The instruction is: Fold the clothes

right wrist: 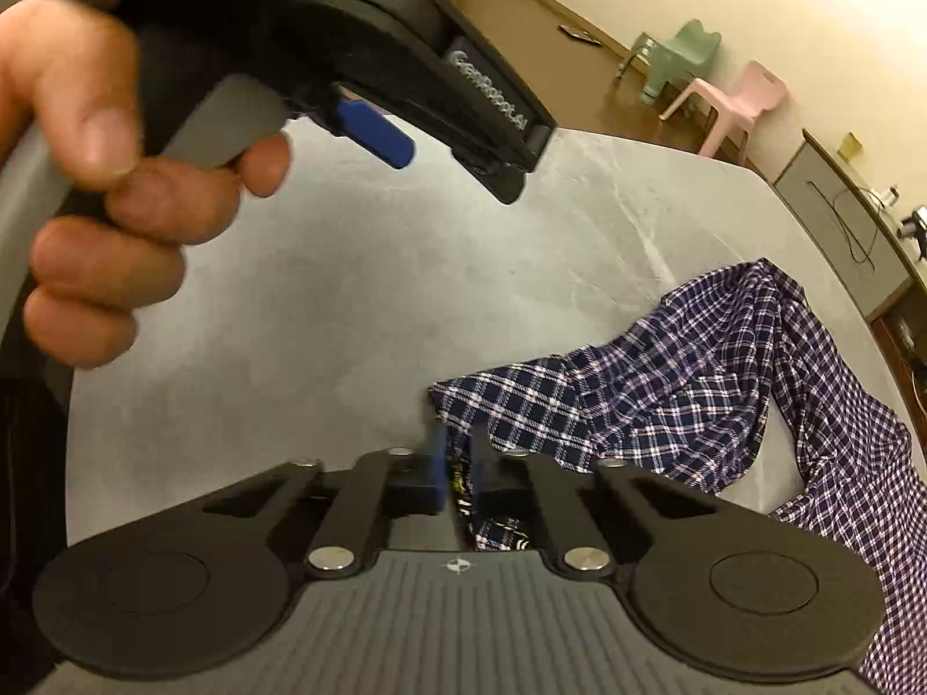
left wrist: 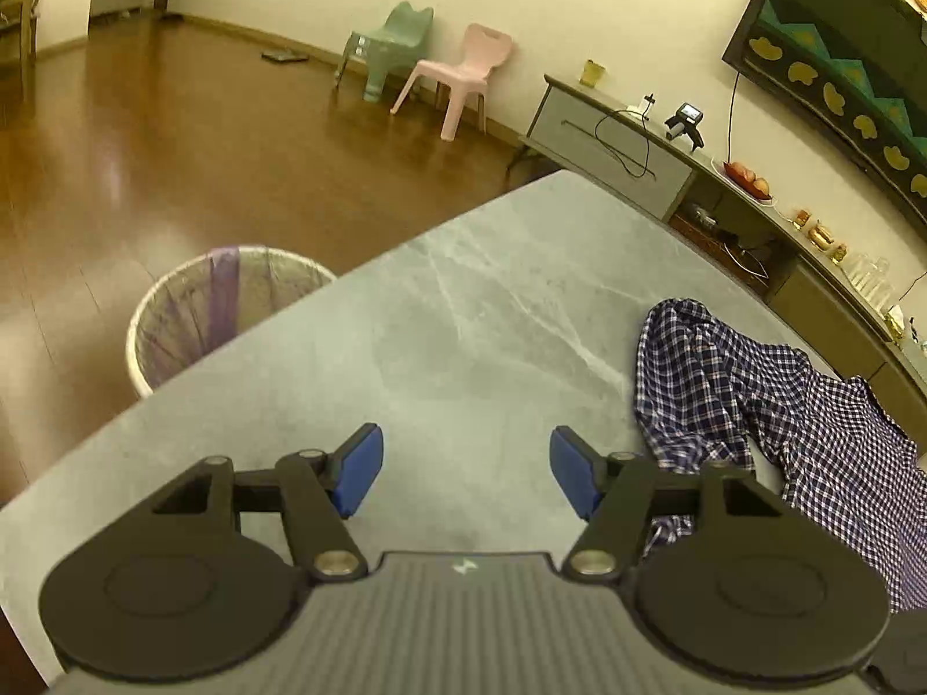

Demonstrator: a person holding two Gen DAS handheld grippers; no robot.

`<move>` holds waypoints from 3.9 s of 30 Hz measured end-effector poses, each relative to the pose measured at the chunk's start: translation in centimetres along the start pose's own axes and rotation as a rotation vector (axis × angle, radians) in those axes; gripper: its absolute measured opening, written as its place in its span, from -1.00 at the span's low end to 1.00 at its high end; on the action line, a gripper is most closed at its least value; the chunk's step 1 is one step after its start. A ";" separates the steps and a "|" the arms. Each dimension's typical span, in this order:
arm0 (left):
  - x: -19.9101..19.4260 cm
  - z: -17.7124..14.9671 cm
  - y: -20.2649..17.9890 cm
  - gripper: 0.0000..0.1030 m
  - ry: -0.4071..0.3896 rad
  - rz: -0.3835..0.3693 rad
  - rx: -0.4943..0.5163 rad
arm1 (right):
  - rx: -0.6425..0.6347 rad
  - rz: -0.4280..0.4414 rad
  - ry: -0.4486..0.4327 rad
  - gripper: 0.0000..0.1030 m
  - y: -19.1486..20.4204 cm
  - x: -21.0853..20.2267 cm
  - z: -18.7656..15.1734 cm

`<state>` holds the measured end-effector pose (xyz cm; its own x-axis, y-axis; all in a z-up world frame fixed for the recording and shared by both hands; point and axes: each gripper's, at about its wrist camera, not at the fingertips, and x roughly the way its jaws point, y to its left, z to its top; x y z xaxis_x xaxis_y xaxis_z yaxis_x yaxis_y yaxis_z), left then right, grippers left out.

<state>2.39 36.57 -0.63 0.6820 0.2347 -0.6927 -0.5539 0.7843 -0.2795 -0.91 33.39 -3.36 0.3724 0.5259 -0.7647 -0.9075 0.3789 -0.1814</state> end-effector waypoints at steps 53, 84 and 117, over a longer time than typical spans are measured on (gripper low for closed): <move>-3.2 -11.0 -13.2 0.22 0.112 -0.261 0.596 | 1.364 -0.309 -0.373 -0.76 -32.0 -14.7 -24.7; -11.9 -22.0 -10.8 -0.98 0.088 -0.077 0.625 | 1.011 -0.246 -0.390 -0.73 -31.3 -23.1 -29.1; -18.2 -30.6 -13.3 -0.65 -0.102 -0.088 1.135 | 0.818 -0.388 -0.385 0.76 -21.7 -31.4 -28.6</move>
<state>-17.24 4.32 -4.63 0.7614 0.1583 -0.6287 0.2132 0.8547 0.4734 1.51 -13.10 6.86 0.7856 0.4110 -0.4625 -0.3486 0.9116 0.2180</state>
